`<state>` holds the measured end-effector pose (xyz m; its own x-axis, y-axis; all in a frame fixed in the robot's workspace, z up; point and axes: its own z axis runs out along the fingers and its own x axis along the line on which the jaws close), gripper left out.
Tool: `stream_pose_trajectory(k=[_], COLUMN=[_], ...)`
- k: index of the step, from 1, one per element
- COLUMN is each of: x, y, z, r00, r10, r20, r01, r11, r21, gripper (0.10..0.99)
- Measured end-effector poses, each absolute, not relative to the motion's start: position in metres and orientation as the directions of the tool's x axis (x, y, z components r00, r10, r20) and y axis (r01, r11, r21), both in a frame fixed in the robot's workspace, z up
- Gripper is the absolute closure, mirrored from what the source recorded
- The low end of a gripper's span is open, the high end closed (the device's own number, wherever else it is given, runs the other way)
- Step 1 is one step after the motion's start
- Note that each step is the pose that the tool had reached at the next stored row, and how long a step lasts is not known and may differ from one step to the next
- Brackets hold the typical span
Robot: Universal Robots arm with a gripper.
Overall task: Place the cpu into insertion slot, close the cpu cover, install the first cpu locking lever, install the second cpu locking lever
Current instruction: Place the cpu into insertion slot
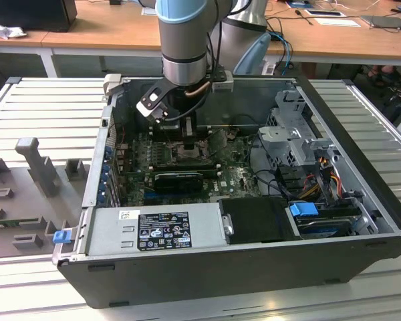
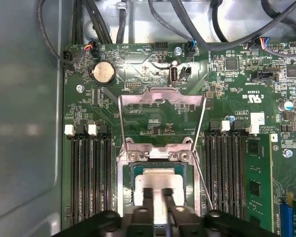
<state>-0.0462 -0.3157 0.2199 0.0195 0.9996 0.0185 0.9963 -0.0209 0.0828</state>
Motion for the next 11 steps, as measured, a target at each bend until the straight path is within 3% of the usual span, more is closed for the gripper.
stream_pose_trajectory(k=[2,11], x=[-0.0462,-0.0462], y=[-0.3157,-0.3157], z=[0.2223,0.2289], r00=[0.019,0.020], r10=[1.000,1.000], r20=[0.019,0.019], r01=[0.996,0.996], r11=[-0.021,-0.021], r21=[0.082,0.082], gripper=[0.980,0.980])
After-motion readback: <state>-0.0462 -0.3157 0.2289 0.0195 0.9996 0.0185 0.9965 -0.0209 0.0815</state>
